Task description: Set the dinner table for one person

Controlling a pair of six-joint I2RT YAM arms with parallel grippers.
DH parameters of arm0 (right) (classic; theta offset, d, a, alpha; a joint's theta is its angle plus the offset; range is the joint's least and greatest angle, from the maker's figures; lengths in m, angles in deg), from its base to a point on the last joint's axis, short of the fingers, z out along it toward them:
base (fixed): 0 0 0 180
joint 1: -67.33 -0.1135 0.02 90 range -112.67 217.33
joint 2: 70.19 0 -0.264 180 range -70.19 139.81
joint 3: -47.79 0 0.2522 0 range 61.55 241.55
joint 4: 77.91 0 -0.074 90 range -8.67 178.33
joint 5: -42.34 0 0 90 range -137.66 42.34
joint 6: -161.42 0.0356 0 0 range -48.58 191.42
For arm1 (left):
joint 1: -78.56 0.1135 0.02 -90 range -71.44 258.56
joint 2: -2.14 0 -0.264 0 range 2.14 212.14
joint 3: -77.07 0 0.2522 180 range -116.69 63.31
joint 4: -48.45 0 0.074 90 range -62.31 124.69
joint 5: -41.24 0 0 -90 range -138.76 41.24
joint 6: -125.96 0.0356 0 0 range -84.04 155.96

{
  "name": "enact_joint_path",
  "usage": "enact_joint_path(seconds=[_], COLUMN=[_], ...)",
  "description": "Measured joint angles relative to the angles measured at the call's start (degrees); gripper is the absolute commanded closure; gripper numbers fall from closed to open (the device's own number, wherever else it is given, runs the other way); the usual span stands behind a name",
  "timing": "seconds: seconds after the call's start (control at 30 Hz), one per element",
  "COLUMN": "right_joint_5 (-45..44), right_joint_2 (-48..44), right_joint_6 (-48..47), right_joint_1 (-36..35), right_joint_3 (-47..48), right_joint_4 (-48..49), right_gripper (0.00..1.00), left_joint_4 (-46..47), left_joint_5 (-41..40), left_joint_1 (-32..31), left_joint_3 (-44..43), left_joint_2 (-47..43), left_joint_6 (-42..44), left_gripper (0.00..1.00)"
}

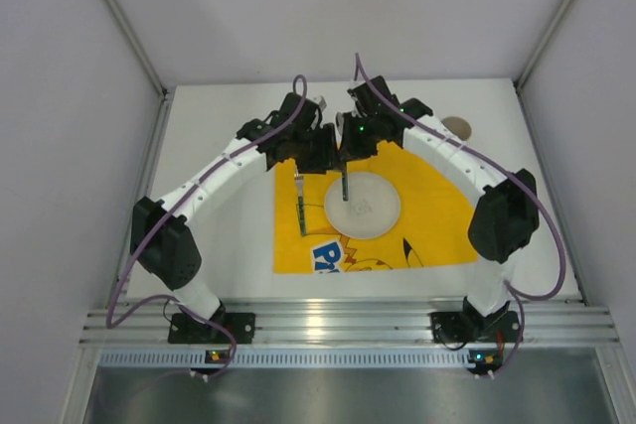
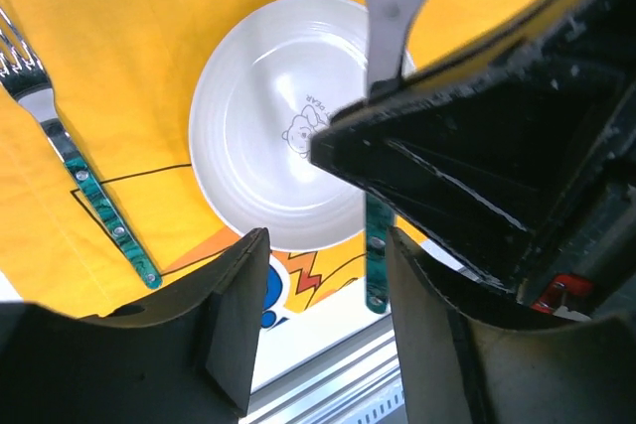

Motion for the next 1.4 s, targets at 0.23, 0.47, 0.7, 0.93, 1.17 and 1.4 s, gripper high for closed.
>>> enact_joint_path(seconds=[0.23, 0.47, 0.7, 0.93, 1.17, 1.4], right_joint_5=[-3.0, -4.0, -7.1, -11.5, -13.4, -17.2], right_joint_2=[-10.3, -23.3, -23.6, -12.9, -6.0, -5.0], right_joint_6=[-3.0, -6.0, -10.1, -14.6, -17.5, -18.8], right_joint_1=[1.0, 8.6, 17.2, 19.2, 19.2, 19.2], right_joint_3=[-13.2, -32.0, -37.5, -33.0, -31.0, -31.0], right_joint_4=[0.6, 0.5, 0.6, 1.7, 2.8, 2.4], right_gripper=[1.0, 1.0, 1.0, 1.0, 0.87, 0.27], left_joint_4=[0.0, 0.2, 0.0, -0.1, -0.1, 0.0], left_joint_5=[-0.2, -2.5, -2.9, -2.3, -1.7, -1.2], left_joint_1=[0.0, 1.6, 7.1, 8.7, 9.6, 10.9], left_joint_3=[0.0, 1.6, 4.0, 5.4, 5.6, 7.8], left_joint_2=[0.0, -0.2, -0.2, -0.2, -0.2, -0.6], left_joint_6=[2.4, 4.7, 5.7, 6.6, 7.0, 6.9], left_gripper=[0.01, 0.02, 0.02, 0.03, 0.04, 0.05])
